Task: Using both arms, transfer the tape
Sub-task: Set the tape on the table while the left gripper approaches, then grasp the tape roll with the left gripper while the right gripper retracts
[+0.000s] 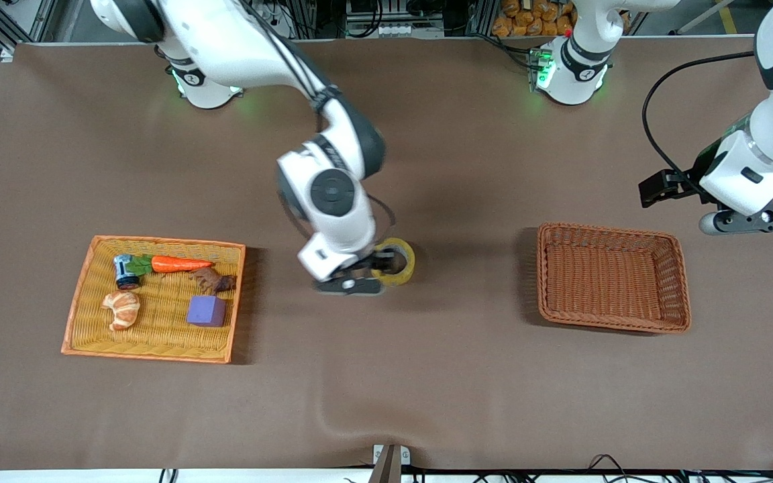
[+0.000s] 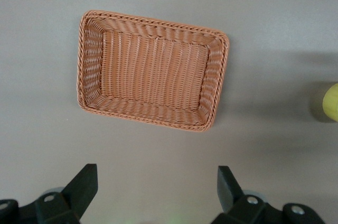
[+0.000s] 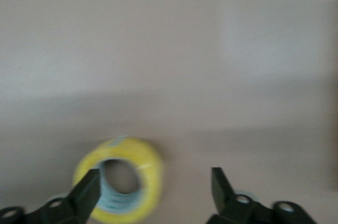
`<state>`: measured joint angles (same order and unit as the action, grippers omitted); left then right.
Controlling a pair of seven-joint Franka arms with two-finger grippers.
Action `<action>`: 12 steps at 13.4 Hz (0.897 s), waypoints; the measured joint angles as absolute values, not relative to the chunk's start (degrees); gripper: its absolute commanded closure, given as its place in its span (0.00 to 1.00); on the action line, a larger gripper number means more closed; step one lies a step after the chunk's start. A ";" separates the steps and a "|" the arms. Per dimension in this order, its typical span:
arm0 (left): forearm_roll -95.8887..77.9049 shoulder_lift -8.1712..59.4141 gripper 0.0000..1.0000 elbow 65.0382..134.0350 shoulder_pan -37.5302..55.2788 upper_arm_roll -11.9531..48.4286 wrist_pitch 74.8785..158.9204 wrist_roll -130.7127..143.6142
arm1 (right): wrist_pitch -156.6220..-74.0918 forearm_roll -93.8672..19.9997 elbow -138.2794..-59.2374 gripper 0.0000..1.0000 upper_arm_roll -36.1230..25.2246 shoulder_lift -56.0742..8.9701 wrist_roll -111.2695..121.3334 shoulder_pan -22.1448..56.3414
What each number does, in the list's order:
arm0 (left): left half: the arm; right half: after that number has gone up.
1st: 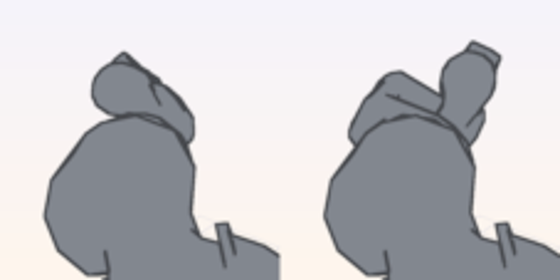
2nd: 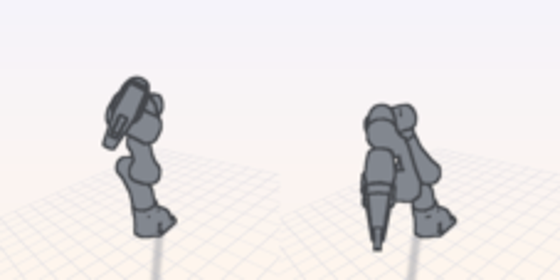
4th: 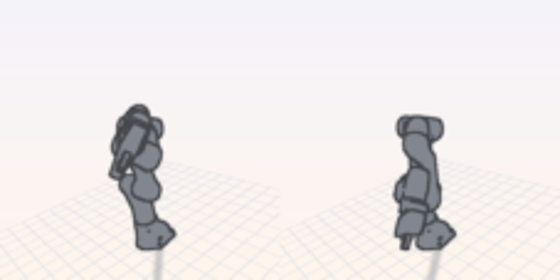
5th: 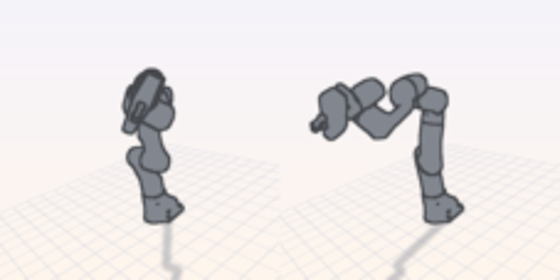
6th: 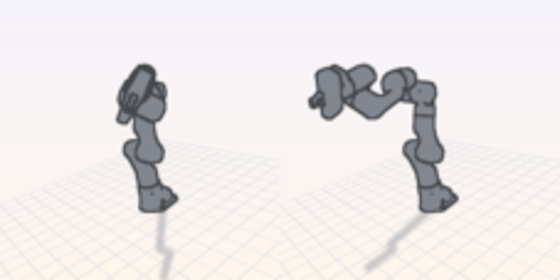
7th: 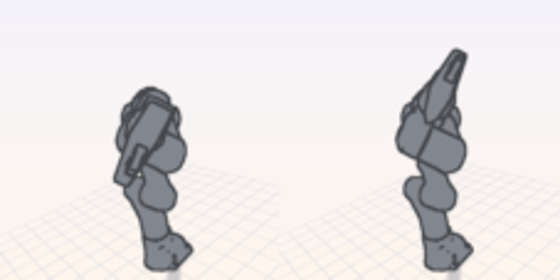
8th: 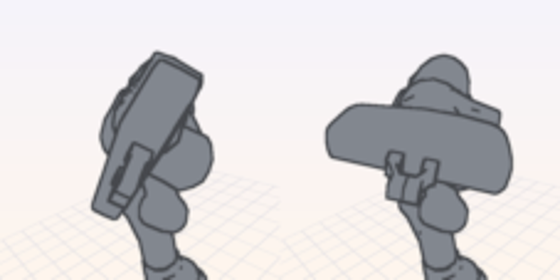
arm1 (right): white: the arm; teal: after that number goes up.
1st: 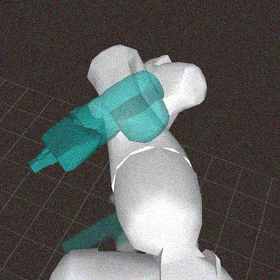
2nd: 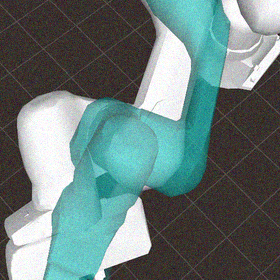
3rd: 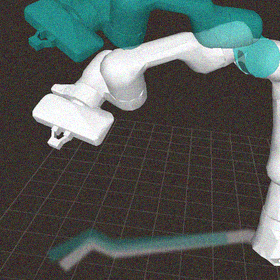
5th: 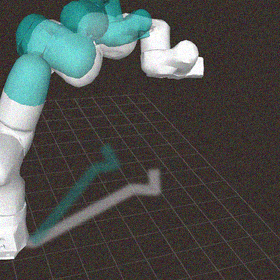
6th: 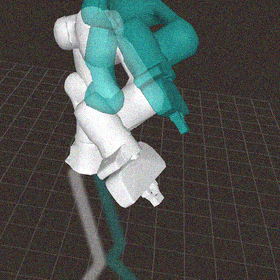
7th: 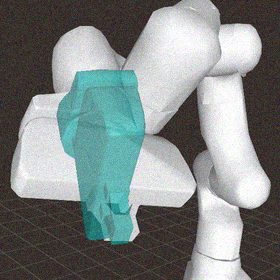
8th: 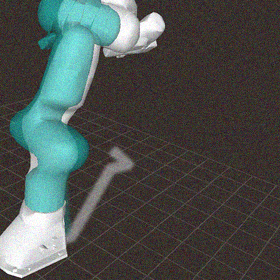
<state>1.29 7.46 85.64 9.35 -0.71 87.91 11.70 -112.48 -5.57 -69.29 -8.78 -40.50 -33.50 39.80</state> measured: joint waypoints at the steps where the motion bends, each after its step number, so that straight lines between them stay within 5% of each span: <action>1: 1.29 7.75 0.00 85.64 10.07 -0.28 88.19 12.66 | -110.97 -5.54 -71.04 0.00 -9.72 -36.74 -30.26 37.40; 5: 1.28 11.69 0.00 85.79 17.54 1.14 94.72 23.11 | -106.06 -5.47 -80.36 0.00 -10.36 -22.62 -18.61 26.46; 12: 1.28 23.74 0.00 87.15 28.41 1.85 109.67 38.61 | -94.72 -5.32 -82.60 0.00 -10.33 -11.38 -4.70 13.67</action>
<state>1.28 23.74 87.15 28.41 1.85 109.67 38.61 -94.72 -5.32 -82.60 -10.33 -11.38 -4.70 13.67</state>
